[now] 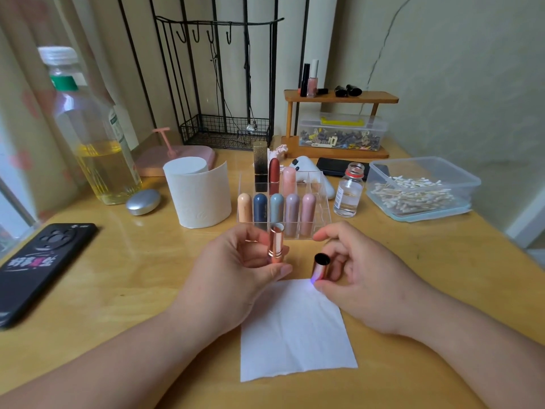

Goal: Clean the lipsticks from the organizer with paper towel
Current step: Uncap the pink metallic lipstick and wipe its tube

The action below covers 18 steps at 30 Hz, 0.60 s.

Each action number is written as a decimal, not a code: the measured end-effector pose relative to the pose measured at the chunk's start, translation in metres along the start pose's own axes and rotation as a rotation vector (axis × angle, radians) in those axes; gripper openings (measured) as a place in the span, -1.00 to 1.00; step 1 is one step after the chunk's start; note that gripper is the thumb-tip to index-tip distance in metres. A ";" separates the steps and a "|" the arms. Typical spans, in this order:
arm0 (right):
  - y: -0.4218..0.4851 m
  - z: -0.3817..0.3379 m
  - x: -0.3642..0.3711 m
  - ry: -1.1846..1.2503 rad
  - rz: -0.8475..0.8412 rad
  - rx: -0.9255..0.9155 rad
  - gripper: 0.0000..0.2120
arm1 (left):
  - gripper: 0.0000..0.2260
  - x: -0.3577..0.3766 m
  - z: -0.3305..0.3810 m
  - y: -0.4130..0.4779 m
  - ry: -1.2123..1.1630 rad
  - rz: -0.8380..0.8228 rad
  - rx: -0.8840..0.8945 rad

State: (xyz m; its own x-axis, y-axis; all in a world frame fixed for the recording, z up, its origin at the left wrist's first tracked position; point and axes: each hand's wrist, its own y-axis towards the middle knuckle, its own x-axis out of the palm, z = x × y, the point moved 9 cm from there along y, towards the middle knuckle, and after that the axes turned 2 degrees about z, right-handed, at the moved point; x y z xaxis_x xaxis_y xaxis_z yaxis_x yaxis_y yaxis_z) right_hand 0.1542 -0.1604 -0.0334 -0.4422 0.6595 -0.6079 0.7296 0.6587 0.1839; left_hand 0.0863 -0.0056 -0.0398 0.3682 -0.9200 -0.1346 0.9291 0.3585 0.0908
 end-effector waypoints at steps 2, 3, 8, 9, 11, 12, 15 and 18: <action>0.001 0.001 -0.001 0.003 0.003 0.004 -0.52 | -0.74 -0.001 0.000 0.000 0.097 0.010 0.018; 0.000 0.001 -0.002 0.010 0.001 0.008 -0.52 | -0.74 -0.003 0.001 0.000 0.132 0.021 0.031; -0.001 0.005 -0.001 0.028 -0.015 0.016 -0.46 | -0.75 -0.006 0.000 -0.001 0.226 0.027 0.028; -0.001 0.006 -0.002 0.033 -0.014 0.016 -0.44 | -0.76 -0.006 0.000 -0.001 0.240 0.024 0.027; -0.001 0.007 -0.003 0.036 -0.014 0.023 -0.42 | -0.77 -0.006 0.000 -0.002 0.271 0.021 0.026; -0.002 0.007 -0.004 0.033 -0.013 0.026 -0.41 | -0.78 -0.006 0.001 -0.002 0.286 0.021 0.026; -0.004 0.006 -0.007 0.035 -0.009 0.027 -0.37 | -0.78 -0.006 0.001 -0.002 0.302 0.016 0.029; -0.005 0.004 -0.010 0.048 -0.013 0.029 -0.36 | -0.76 -0.006 0.001 -0.002 0.307 0.011 0.040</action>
State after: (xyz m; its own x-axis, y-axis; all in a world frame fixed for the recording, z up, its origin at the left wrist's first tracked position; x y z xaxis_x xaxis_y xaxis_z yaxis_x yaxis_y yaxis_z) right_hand 0.1569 -0.1720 -0.0320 -0.4760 0.6679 -0.5722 0.7378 0.6573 0.1535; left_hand 0.0819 -0.0015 -0.0380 0.3770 -0.8232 -0.4246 0.9252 0.3559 0.1314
